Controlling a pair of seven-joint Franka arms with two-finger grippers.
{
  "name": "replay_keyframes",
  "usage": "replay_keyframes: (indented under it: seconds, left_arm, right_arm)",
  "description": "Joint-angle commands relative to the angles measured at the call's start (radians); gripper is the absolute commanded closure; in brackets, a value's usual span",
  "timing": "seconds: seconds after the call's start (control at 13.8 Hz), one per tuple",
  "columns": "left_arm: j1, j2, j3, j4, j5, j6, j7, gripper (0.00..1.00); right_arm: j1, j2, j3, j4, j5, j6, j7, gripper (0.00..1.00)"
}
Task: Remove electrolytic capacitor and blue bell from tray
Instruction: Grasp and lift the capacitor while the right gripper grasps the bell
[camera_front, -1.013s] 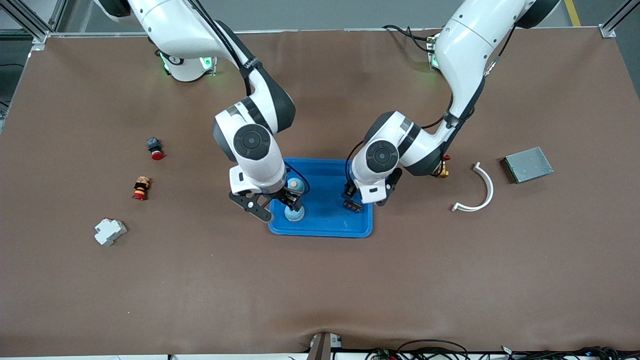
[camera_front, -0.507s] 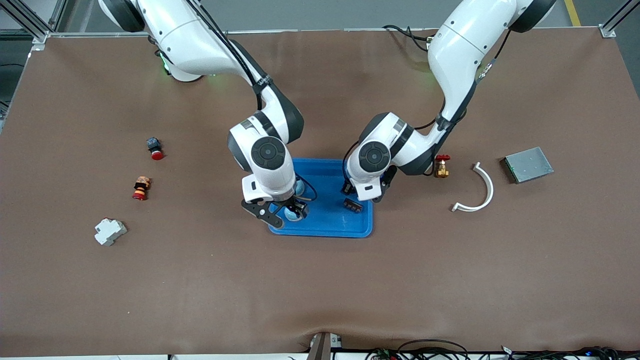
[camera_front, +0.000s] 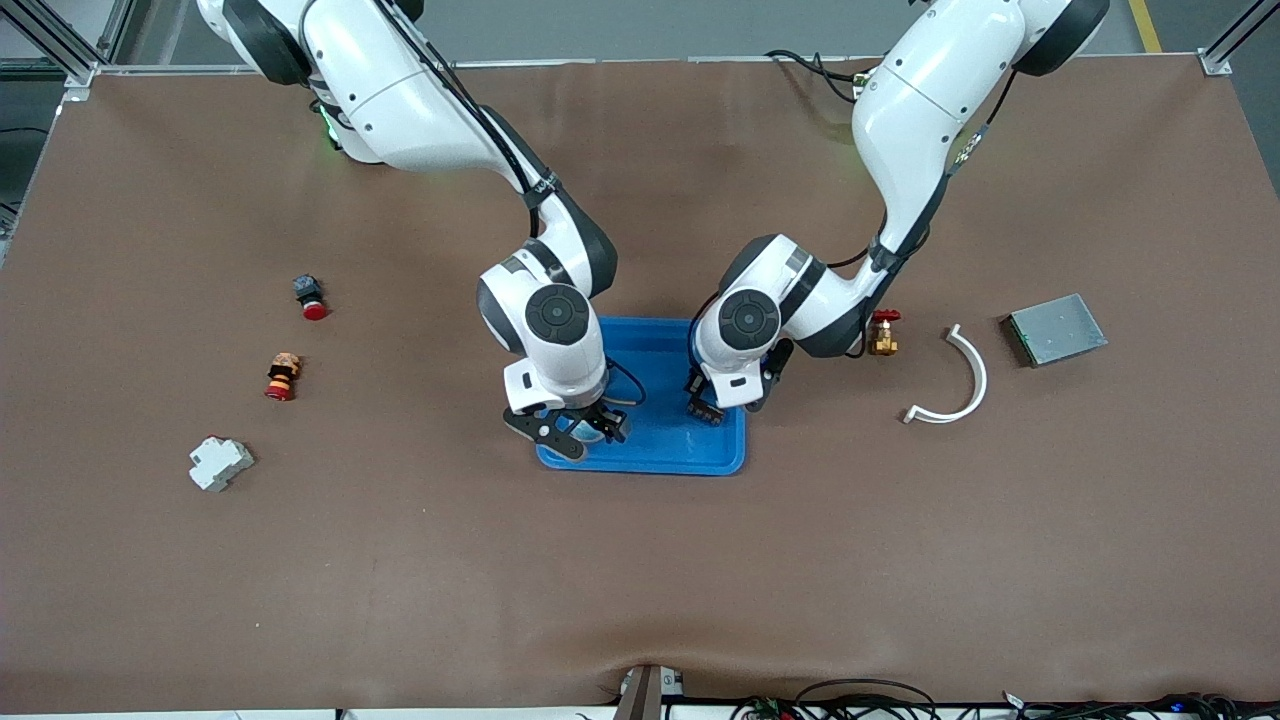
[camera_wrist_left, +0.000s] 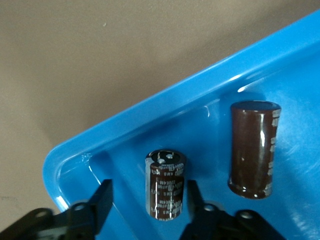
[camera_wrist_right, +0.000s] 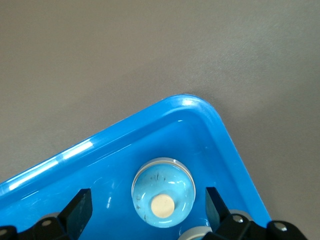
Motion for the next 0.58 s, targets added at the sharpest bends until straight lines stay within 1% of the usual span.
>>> replay_keyframes:
  seconds: [0.0,0.07,0.22,0.36,0.51]
  left_arm:
    - [-0.005,0.001,0.003,-0.004,0.025,0.012,-0.027,0.53]
    - [-0.005,0.001,0.003,-0.004,0.025,0.012,-0.027,0.64]
    - [0.0,-0.003,0.001,-0.001,0.025,0.011,-0.03,1.0]
    - [0.0,-0.019,0.003,0.004,0.026,0.0,-0.029,1.0]
    - [0.012,-0.072,0.003,0.007,0.046,-0.043,-0.024,1.0]
  right_arm:
    - [0.012,0.027,-0.012,0.025,-0.041,0.008,0.029,0.0]
    - [0.012,0.037,-0.013,0.025,-0.047,0.008,0.029,0.0]
    - [0.012,0.05,-0.013,0.025,-0.077,0.015,0.029,0.0]
    - [0.012,0.057,-0.013,0.025,-0.077,0.021,0.031,0.0]
    - [0.014,0.06,-0.012,0.027,-0.076,0.023,0.032,0.0]
